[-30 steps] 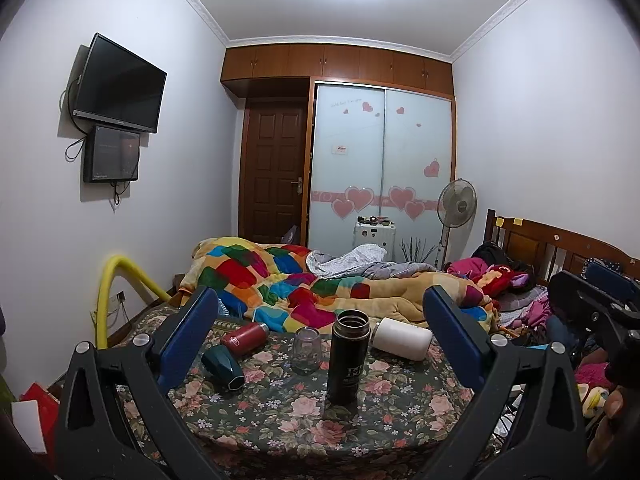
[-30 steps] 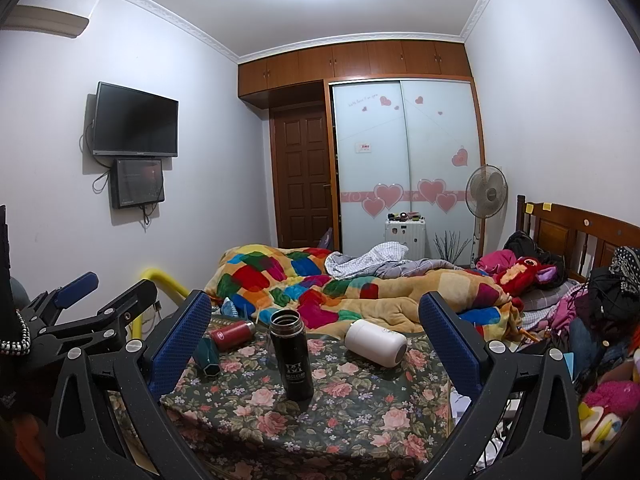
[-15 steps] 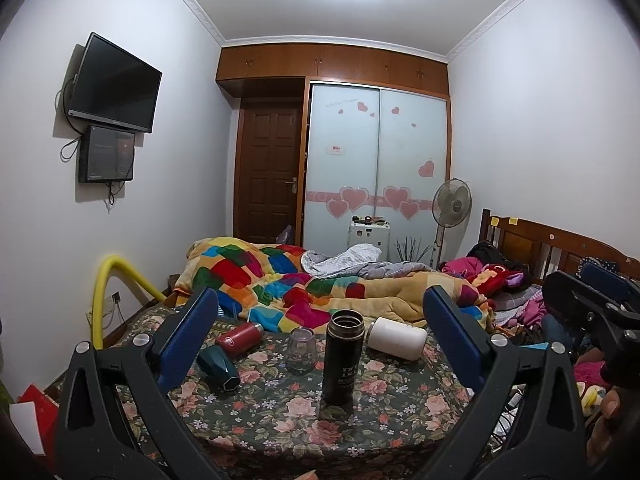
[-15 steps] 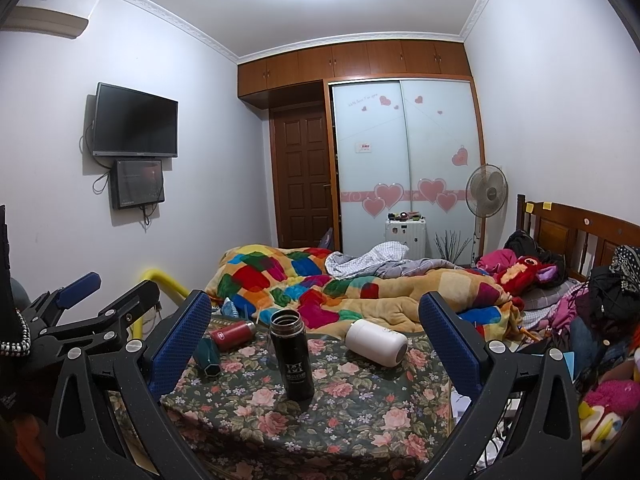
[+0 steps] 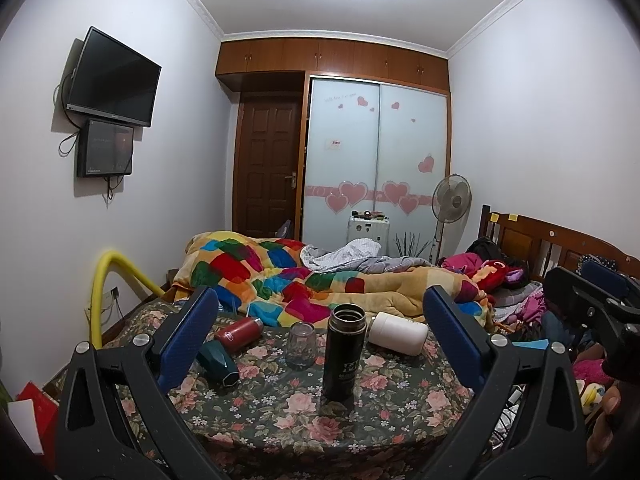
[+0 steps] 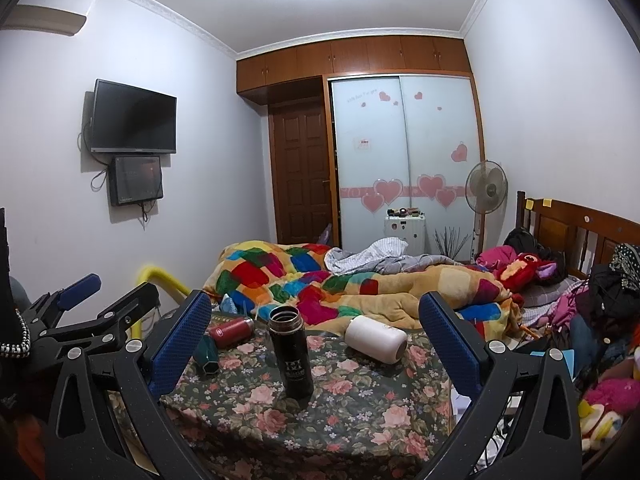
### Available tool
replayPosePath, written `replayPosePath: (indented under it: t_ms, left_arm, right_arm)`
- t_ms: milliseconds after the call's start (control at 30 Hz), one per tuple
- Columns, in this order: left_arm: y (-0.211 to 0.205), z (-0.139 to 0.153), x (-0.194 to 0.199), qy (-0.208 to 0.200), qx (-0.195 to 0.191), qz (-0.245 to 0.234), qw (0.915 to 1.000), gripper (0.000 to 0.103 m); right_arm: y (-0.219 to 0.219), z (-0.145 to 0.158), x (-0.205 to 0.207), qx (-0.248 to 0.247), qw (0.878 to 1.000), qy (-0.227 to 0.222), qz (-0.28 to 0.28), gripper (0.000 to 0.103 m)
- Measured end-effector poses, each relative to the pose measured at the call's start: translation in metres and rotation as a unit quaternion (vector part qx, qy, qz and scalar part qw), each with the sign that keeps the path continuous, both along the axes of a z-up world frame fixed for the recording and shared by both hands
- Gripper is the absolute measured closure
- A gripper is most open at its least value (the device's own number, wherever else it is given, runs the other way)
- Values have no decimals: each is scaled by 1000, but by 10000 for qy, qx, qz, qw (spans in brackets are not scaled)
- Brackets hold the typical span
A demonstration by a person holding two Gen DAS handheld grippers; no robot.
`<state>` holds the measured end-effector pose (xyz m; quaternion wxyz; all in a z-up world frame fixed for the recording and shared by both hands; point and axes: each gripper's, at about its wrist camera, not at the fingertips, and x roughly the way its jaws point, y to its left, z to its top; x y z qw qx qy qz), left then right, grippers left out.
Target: Flip cup upright
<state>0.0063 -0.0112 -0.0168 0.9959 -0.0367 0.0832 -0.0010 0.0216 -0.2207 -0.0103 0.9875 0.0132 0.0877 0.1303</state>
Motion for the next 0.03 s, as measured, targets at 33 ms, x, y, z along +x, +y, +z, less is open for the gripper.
replayPosePath:
  t_ms: [33]
  left_arm:
    - [2, -1, 0, 14, -19, 9, 10000, 0]
  right_arm:
    - [1, -1, 1, -7, 10000, 10, 4, 0]
